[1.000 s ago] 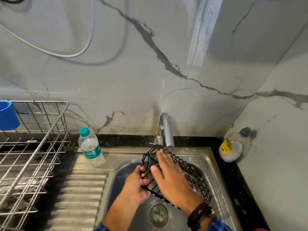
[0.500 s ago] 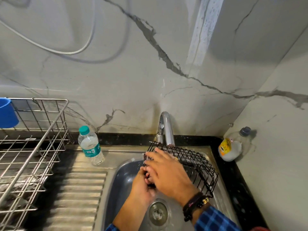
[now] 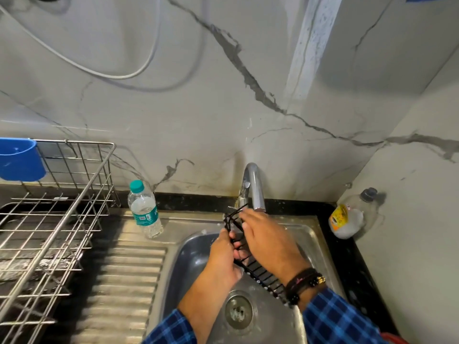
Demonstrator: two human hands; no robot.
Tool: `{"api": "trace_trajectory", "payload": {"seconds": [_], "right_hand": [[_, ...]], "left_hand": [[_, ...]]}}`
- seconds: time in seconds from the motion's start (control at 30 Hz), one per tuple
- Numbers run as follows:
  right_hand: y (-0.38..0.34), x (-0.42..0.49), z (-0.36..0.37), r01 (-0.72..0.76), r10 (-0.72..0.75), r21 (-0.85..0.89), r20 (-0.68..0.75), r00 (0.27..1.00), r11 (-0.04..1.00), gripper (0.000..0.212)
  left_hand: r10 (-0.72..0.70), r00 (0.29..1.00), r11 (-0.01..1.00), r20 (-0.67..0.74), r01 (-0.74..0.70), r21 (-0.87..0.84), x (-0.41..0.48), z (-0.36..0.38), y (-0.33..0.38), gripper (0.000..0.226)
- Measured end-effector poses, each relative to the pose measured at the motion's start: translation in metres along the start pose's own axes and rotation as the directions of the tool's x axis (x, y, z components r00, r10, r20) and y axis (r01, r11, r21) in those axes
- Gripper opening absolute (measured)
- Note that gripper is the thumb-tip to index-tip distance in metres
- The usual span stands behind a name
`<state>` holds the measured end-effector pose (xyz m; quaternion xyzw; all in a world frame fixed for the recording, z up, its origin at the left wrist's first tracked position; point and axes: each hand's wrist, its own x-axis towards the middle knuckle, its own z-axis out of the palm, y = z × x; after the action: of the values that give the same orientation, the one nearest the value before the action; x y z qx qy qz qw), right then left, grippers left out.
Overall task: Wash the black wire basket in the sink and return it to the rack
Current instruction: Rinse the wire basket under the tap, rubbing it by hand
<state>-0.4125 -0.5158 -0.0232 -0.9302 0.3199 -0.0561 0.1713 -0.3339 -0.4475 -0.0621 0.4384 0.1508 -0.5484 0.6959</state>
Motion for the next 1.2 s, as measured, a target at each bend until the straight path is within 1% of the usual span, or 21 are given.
{"api": "trace_trajectory", "payload": {"seconds": [0.03, 0.07, 0.13, 0.17, 0.23, 0.27, 0.33, 0.4, 0.5, 0.53, 0.57, 0.63, 0.7, 0.73, 0.8, 0.87, 0.93, 1.0, 1.1, 1.13, 1.2], "right_hand": [[0.008, 0.006, 0.001, -0.065, 0.064, 0.028, 0.039, 0.997, 0.997, 0.039], [0.015, 0.012, -0.001, -0.129, 0.126, 0.026, 0.104, 0.987, 0.991, 0.038], [0.03, 0.027, 0.002, -0.205, 0.203, -0.009, 0.205, 0.957, 0.979, 0.037], [0.035, 0.033, 0.004, -0.232, 0.223, 0.016, 0.219, 0.95, 0.973, 0.037], [0.04, 0.039, 0.007, -0.249, 0.228, 0.117, 0.172, 0.958, 0.961, 0.034], [0.041, 0.039, 0.009, -0.24, 0.219, 0.169, 0.134, 0.966, 0.956, 0.031], [0.045, 0.036, 0.011, -0.198, 0.188, 0.228, 0.066, 0.98, 0.953, 0.029], [0.046, 0.028, 0.011, -0.151, 0.135, 0.192, 0.096, 0.986, 0.97, 0.042], [0.046, 0.014, 0.013, 0.051, -0.082, 0.24, 0.121, 0.989, 0.969, 0.04], [0.046, 0.009, 0.012, 0.105, -0.138, 0.281, 0.098, 0.986, 0.954, 0.041], [0.048, 0.008, 0.011, 0.115, -0.147, 0.325, 0.074, 0.986, 0.939, 0.04], [0.058, 0.021, 0.012, 0.009, -0.041, 0.382, 0.076, 0.996, 0.924, 0.035], [0.067, 0.041, 0.009, -0.194, 0.145, 0.409, 0.148, 0.978, 0.892, 0.03], [0.07, 0.049, 0.007, -0.263, 0.197, 0.409, 0.197, 0.96, 0.874, 0.031], [0.072, 0.048, 0.003, -0.272, 0.185, 0.345, 0.263, 0.947, 0.899, 0.035], [0.075, 0.042, -0.001, -0.227, 0.144, 0.339, 0.253, 0.957, 0.913, 0.038], [0.084, 0.032, -0.001, -0.17, 0.084, 0.491, 0.193, 0.978, 0.855, 0.039], [0.093, 0.025, -0.001, -0.118, 0.033, 0.622, 0.147, 0.989, 0.774, 0.039], [0.095, 0.021, 0.003, -0.144, 0.042, 0.737, 0.156, 0.987, 0.66, 0.034], [0.093, 0.022, 0.005, -0.173, 0.098, 0.802, 0.143, 0.985, 0.571, 0.032], [0.089, 0.025, 0.001, -0.213, 0.256, 0.904, 0.121, 0.959, 0.371, 0.037]], "left_hand": [[0.022, 1.0, 0.994, 0.016, -0.024, 0.104, -0.003, 0.004, 0.001, 0.05], [0.055, 0.998, 0.964, 0.029, -0.06, 0.259, -0.006, 0.009, 0.0, 0.049], [0.145, 0.988, 0.801, 0.061, -0.154, 0.579, -0.01, 0.017, -0.005, 0.049], [0.199, 0.976, 0.698, 0.087, -0.204, 0.687, -0.01, 0.018, -0.008, 0.05], [0.272, 0.951, 0.546, 0.146, -0.278, 0.79, -0.007, 0.019, -0.009, 0.049], [0.291, 0.943, 0.509, 0.162, -0.296, 0.808, -0.006, 0.018, -0.006, 0.048], [0.307, 0.935, 0.485, 0.179, -0.315, 0.816, -0.002, 0.021, 0.001, 0.047], [0.307, 0.934, 0.506, 0.181, -0.322, 0.8, 0.004, 0.025, 0.007, 0.047], [0.292, 0.942, 0.543, 0.165, -0.305, 0.782, 0.01, 0.025, 0.015, 0.045], [0.271, 0.945, 0.533, 0.182, -0.305, 0.789, 0.009, 0.023, 0.016, 0.045], [0.244, 0.945, 0.514, 0.216, -0.315, 0.798, 0.008, 0.022, 0.016, 0.045], [0.194, 0.935, 0.447, 0.298, -0.354, 0.821, 0.0, 0.022, 0.014, 0.049], [0.164, 0.909, 0.332, 0.384, -0.417, 0.846, -0.005, 0.018, 0.01, 0.049], [0.16, 0.897, 0.284, 0.412, -0.441, 0.851, -0.007, 0.015, 0.008, 0.048], [0.17, 0.896, 0.275, 0.41, -0.443, 0.853, -0.006, 0.005, 0.009, 0.045], [0.171, 0.895, 0.29, 0.413, -0.446, 0.847, -0.002, -0.006, 0.013, 0.042], [0.124, 0.885, 0.287, 0.448, -0.464, 0.838, 0.001, -0.015, 0.019, 0.041], [0.079, 0.852, 0.286, 0.518, -0.517, 0.807, 0.002, -0.023, 0.026, 0.04], [0.095, 0.826, 0.219, 0.555, -0.561, 0.798, 0.003, -0.034, 0.042, 0.035], [0.119, 0.823, 0.25, 0.555, -0.566, 0.786, 0.003, -0.037, 0.047, 0.037], [0.171, 0.836, 0.423, 0.521, -0.54, 0.727, 0.005, -0.045, 0.05, 0.047]]}}
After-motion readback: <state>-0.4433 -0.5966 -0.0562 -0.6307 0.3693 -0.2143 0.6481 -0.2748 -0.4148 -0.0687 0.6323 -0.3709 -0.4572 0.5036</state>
